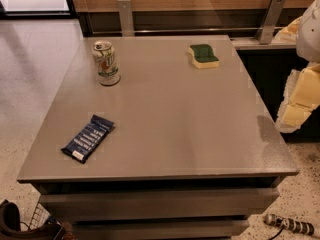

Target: Pick sponge

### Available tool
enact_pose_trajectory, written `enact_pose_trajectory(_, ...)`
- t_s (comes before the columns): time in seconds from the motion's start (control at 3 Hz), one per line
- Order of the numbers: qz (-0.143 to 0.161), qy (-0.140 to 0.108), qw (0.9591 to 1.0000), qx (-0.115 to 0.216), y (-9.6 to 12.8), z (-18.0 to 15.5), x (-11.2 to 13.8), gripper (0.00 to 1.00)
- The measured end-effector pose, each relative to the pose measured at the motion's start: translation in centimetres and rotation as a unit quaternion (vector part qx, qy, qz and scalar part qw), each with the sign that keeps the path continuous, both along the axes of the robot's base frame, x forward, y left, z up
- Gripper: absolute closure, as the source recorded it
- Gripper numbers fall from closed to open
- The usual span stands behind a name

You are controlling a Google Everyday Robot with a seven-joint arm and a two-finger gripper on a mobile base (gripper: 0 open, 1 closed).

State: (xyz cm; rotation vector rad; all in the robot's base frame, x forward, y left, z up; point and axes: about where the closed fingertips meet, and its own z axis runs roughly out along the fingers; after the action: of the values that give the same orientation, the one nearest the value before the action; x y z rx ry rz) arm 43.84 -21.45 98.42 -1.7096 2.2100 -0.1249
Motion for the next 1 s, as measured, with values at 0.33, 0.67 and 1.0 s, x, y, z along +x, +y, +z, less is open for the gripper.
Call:
enact_pose_trajectory(0.33, -0.001, -0.004, 1.0000, 0.002, 0.0, 0.1, 0.4, 0.00)
enact_pose_trajectory(0.67, -0.017, -0.040, 0.9987, 0.028, -0.2, 0.7, 4.6, 0.00)
enact_pose_trajectory(1.0, -0.045, -0.069, 0.9933, 0.082, -0.1, 0.5, 8.7, 0.00)
